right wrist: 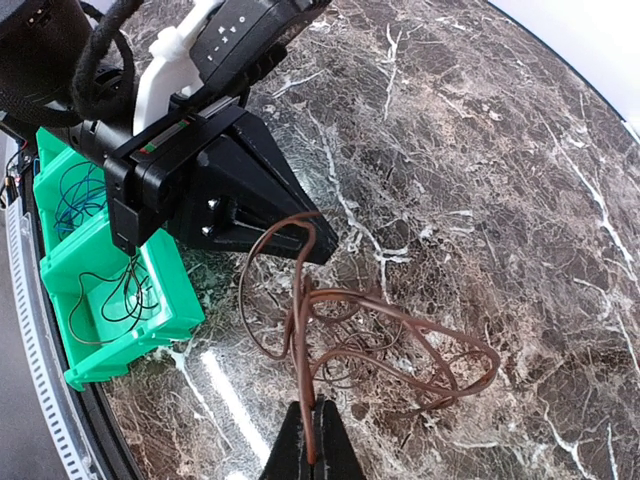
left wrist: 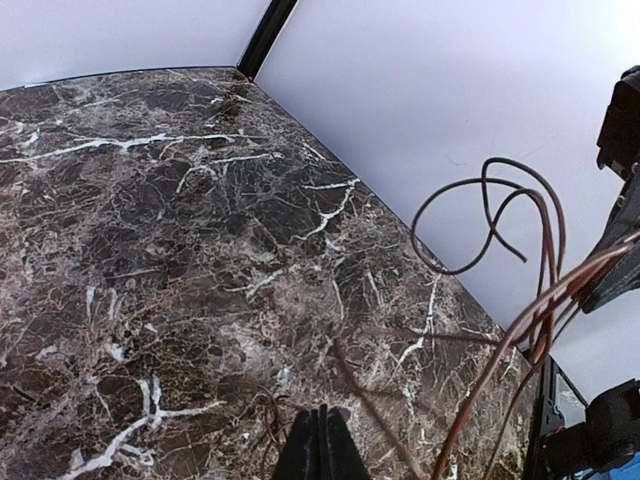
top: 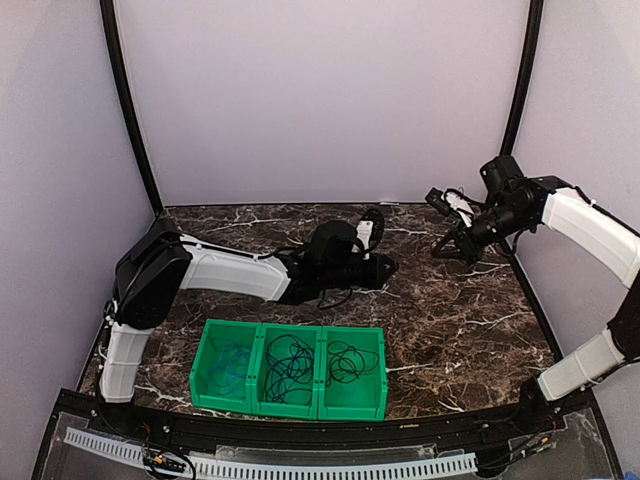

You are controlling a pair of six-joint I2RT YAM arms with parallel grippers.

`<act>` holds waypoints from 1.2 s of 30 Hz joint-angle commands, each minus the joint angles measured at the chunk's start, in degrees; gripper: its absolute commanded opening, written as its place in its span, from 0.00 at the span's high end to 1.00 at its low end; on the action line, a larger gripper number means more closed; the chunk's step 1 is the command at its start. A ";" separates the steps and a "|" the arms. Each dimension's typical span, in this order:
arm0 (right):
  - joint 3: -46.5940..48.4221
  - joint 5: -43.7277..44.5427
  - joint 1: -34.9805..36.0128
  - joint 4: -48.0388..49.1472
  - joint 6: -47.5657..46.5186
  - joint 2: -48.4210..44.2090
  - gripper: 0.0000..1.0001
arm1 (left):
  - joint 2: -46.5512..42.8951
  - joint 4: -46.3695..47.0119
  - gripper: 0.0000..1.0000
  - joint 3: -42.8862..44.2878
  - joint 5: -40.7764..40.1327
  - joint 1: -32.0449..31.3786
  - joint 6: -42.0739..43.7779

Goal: Untangle the cables

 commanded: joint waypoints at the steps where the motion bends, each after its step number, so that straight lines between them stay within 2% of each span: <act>1: 1.43 1.31 0.37 2.10 0.97 -2.45 1.00 | -3.60 1.14 1.00 -0.97 0.06 0.78 -0.72; 11: 2.34 2.04 0.32 1.42 1.04 -2.90 1.00 | -7.32 1.72 0.98 -5.19 -2.19 2.37 0.18; 12: 2.12 2.28 0.36 1.54 1.00 -2.82 1.00 | -8.84 2.48 0.95 -6.20 -2.27 2.44 0.64; 15: 1.51 2.76 0.36 2.04 1.10 -2.71 1.00 | -12.31 7.43 0.70 -11.74 -2.51 2.46 0.65; 18: 1.43 3.16 0.36 2.34 1.31 -2.13 1.00 | -16.43 16.27 0.55 -18.13 -0.73 2.38 0.90; 22: 1.56 2.64 0.37 2.25 1.57 -1.38 1.00 | -18.32 23.42 0.45 -20.80 -0.10 2.00 3.10; 27: 1.99 1.61 0.38 2.08 2.22 -1.17 1.00 | -14.55 18.74 0.44 -13.73 -0.03 0.92 8.87; 32: 2.55 0.50 0.38 1.77 2.78 -1.10 1.00 | -10.12 7.56 0.45 -2.80 -2.88 -0.47 14.95; 36: 2.83 -1.52 0.36 1.56 3.57 -0.88 1.00 | -7.93 4.43 0.47 0.30 -2.98 -1.04 18.20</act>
